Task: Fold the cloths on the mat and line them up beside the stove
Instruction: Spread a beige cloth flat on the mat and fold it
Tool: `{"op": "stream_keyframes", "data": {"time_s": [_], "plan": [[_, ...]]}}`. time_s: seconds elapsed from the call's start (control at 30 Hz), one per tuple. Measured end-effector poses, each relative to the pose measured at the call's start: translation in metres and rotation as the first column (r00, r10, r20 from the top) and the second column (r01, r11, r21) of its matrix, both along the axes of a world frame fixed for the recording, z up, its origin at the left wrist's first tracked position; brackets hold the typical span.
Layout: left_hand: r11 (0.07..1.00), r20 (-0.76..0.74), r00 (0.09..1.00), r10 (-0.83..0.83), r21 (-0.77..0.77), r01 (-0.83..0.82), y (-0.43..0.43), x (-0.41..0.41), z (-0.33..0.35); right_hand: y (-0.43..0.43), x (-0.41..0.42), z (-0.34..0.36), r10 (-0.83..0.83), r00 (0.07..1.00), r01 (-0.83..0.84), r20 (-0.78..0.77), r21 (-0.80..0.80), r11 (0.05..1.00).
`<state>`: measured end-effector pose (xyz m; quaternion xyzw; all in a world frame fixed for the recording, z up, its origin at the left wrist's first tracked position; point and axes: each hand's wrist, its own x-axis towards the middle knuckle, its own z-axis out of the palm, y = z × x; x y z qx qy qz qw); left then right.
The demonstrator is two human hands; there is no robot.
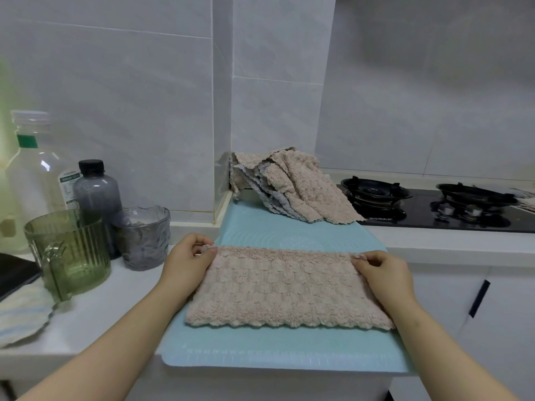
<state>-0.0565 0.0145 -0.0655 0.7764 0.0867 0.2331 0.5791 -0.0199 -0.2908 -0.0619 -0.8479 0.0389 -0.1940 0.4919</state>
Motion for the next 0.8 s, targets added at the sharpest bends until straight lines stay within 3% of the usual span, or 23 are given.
{"op": "stream_keyframes", "data": {"time_s": [0.1, 0.17, 0.23, 0.27, 0.33, 0.37, 0.43, 0.47, 0.53, 0.6, 0.67, 0.8], "plan": [[0.979, -0.020, 0.995, -0.100, -0.180, 0.094, 0.000, 0.003, 0.007, 0.002, 0.013, 0.009, -0.002, 1.000, 0.001, 0.019, 0.084, 0.996], [0.973, -0.058, 0.988, -0.140, -0.191, 0.127, 0.002, 0.009, 0.012, 0.003, 0.021, 0.017, -0.016, 0.999, 0.012, 0.046, 0.099, 0.995], [0.995, -0.139, 0.986, -0.093, 0.023, 0.097, 0.004, 0.018, 0.017, 0.004, 0.025, 0.025, 0.017, 1.000, -0.018, 0.009, 0.050, 0.999], [0.967, -0.194, 0.981, -0.026, 0.243, 0.074, 0.003, 0.021, 0.021, 0.004, 0.026, 0.027, 0.045, 0.998, -0.045, -0.048, 0.014, 0.999], [0.772, -0.163, 0.979, 0.122, 0.635, 0.010, -0.010, 0.018, 0.027, 0.003, 0.024, 0.028, 0.087, 0.976, -0.107, -0.202, -0.090, 0.990], [0.718, -0.074, 0.992, 0.106, 0.695, -0.025, -0.019, 0.014, 0.030, 0.003, 0.022, 0.028, 0.084, 0.960, -0.130, -0.267, -0.159, 0.979], [0.722, 0.032, 0.997, -0.073, 0.692, 0.031, -0.041, 0.002, 0.033, 0.002, 0.017, 0.027, 0.070, 0.932, -0.170, -0.355, -0.260, 0.951], [0.701, 0.002, 0.983, -0.183, 0.701, 0.129, -0.051, -0.003, 0.031, 0.002, 0.013, 0.026, 0.053, 0.918, -0.183, -0.393, -0.300, 0.936], [0.582, -0.223, 0.932, -0.284, 0.733, 0.353, -0.068, -0.007, 0.017, -0.001, 0.008, 0.023, 0.025, 0.908, -0.187, -0.418, -0.352, 0.917], [0.410, -0.462, 0.865, -0.196, 0.762, 0.501, -0.073, -0.006, 0.003, -0.004, 0.003, 0.021, -0.003, 0.909, -0.165, -0.417, -0.367, 0.916], [0.293, -0.541, 0.832, -0.120, 0.782, 0.551, -0.075, -0.003, -0.004, -0.006, -0.002, 0.021, -0.018, 0.900, -0.159, -0.436, -0.367, 0.917], [0.258, -0.556, 0.826, -0.096, 0.787, 0.560, -0.077, -0.002, -0.002, -0.003, -0.010, 0.024, -0.026, 0.894, -0.156, -0.448, -0.365, 0.918]]}}
